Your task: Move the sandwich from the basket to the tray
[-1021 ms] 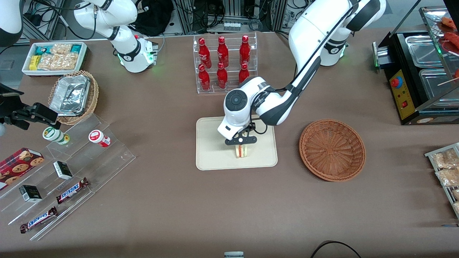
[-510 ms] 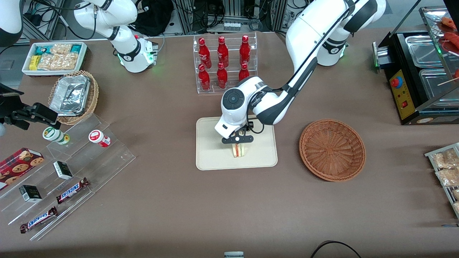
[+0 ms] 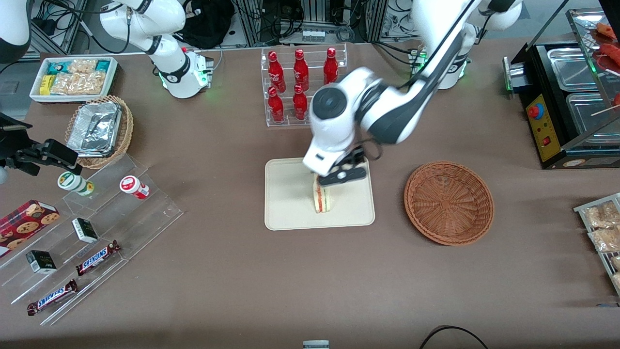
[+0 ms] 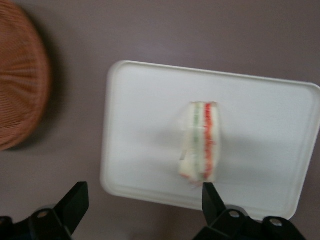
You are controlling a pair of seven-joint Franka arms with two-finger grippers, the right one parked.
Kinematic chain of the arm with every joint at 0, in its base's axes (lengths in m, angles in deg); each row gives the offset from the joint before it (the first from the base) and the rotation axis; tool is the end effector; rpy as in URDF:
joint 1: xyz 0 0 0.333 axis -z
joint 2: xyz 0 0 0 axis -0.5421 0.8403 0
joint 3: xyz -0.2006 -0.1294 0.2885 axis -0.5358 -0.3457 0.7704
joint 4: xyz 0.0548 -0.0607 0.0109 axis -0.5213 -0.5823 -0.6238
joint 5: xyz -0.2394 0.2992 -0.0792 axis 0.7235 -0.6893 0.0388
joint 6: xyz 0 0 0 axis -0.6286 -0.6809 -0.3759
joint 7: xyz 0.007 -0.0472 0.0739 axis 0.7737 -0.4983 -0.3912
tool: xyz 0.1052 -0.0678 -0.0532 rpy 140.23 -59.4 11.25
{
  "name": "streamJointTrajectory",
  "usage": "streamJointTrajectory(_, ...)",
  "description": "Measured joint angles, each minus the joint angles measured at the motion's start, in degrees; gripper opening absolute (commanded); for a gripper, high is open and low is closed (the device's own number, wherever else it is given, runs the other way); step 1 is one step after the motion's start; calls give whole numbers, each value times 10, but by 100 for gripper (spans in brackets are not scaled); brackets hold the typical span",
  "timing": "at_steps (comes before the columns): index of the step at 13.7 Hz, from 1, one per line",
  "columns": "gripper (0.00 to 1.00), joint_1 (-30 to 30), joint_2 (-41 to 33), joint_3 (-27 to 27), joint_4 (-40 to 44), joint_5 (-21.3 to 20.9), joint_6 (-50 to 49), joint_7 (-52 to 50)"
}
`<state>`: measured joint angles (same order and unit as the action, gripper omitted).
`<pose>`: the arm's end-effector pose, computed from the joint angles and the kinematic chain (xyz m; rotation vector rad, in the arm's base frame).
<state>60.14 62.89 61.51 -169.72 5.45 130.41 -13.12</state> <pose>0.5261 -0.4350 0.4556 -3.0013 -0.3147 0.0117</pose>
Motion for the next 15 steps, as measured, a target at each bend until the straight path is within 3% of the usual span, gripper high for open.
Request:
streamJointTrajectory(3, 100, -60, -85, 2, -13, 3, -73, 39)
streamJointTrajectory(7, 100, -169, -170, 5, -31, 36, -170, 197)
streamJointTrajectory(15, 100, -374, -258, 8, -79, 74, -222, 502)
